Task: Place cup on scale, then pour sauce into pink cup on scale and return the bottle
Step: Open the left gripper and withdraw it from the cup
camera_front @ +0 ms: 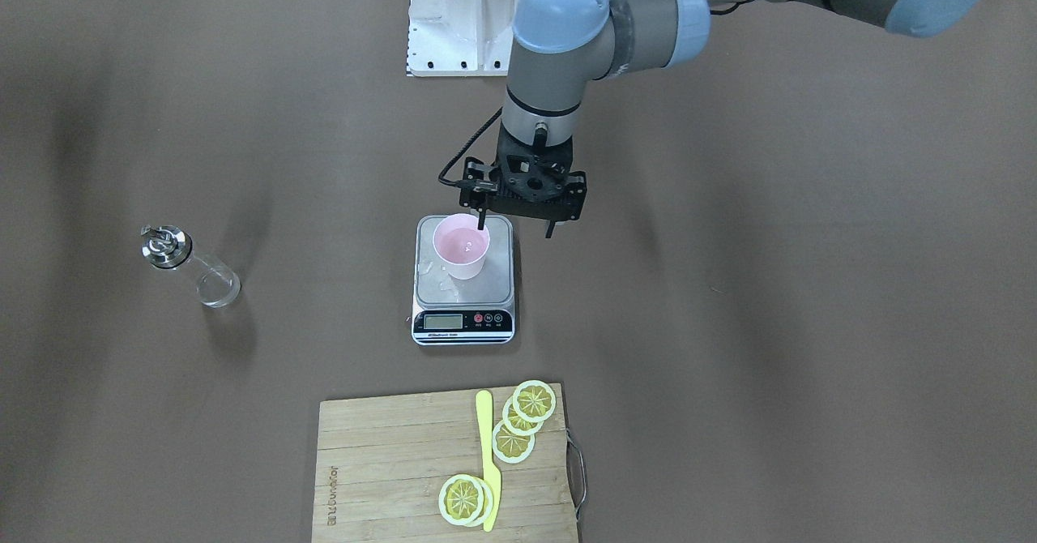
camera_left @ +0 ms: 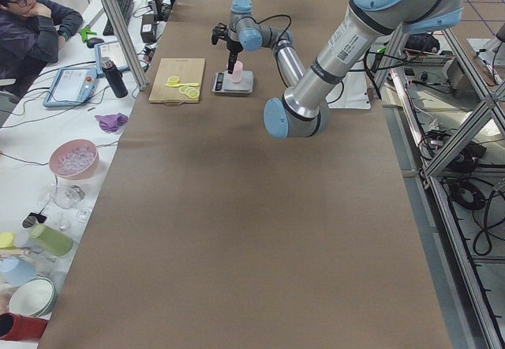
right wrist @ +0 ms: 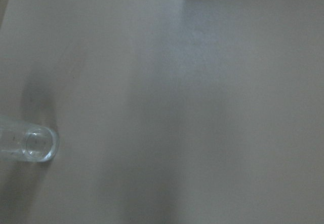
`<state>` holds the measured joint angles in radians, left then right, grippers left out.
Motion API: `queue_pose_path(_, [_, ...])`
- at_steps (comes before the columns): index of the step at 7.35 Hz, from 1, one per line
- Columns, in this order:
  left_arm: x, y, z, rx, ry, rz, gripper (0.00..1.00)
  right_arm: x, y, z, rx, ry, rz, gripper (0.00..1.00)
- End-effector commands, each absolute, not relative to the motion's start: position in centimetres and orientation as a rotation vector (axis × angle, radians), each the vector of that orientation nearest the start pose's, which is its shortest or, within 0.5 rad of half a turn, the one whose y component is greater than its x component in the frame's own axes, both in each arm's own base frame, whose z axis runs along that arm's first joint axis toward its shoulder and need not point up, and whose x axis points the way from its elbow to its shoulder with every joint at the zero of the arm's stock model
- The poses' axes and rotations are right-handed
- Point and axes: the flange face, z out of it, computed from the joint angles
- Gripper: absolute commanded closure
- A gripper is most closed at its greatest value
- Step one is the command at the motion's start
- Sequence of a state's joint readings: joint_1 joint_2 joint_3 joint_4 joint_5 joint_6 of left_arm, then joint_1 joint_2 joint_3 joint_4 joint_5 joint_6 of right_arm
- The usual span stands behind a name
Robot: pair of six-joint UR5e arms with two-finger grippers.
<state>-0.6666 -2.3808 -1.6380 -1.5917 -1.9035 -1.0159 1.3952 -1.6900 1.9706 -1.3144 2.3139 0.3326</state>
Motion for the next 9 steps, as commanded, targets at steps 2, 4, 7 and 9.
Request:
queue_pose_path(2, [35.6, -55.5, 23.0, 0.318, 0.83, 0.233, 0.02, -2.2, -46.7, 53.9, 0.613, -0.838, -0.298, 0.01])
queue_pose_path(4, [24.9, -59.4, 30.6, 0.376, 0.743, 0.368, 0.02, -2.3, -46.6, 57.4, 0.749, -0.836, -0.399, 0.06])
queue_pose_path(7, [11.5, -61.4, 40.4, 0.406, 0.617, 0.484, 0.02, -5.1, -48.0, 55.3, 0.854, -0.881, -0.624, 0.1])
queue_pose_path(9, [9.1, -60.5, 43.2, 0.39, 0.6, 0.492, 0.02, -8.8, -50.5, 55.2, 0.873, -0.968, -0.768, 0.1])
